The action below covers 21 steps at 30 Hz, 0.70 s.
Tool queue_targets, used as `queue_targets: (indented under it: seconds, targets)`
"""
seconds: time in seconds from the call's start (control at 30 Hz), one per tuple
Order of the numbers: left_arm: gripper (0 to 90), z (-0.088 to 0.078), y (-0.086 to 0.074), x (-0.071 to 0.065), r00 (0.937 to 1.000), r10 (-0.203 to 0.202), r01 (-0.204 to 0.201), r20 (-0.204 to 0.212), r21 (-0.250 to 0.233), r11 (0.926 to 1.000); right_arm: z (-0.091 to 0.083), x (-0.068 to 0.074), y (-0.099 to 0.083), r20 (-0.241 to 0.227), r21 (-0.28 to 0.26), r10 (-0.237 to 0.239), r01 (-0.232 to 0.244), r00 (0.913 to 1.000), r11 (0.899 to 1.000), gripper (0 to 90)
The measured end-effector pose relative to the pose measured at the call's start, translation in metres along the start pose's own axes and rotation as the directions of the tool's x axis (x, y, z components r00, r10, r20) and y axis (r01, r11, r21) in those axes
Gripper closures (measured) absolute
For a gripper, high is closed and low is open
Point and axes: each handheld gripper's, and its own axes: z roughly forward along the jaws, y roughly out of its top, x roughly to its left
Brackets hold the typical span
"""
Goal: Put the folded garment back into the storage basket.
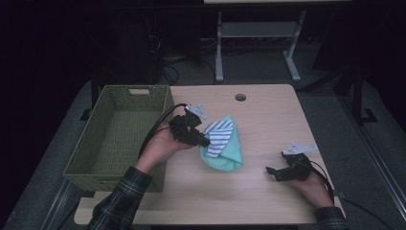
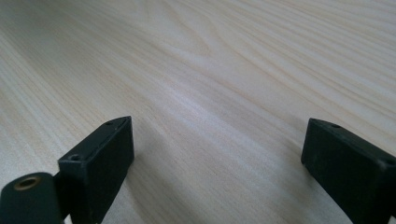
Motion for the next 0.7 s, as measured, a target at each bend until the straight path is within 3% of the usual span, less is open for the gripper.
queue_targets:
  seconds: [0.37,0.7]
  targets:
    - [79.7,-0.026,-0.008,0.009,0.9986,-0.022,0.023,-0.047,0.009,0.9997,0.000,0.000,0.000,0.002,-0.001,0.000,0.000,1.0000,1.000,9.1]
    - [79.6,-0.051,-0.020,0.017,0.9935,-0.063,0.062,-0.095,-0.006,0.9980,0.001,-0.001,0.000,0.009,0.004,0.003,-0.004,1.0000,1.000,5.5]
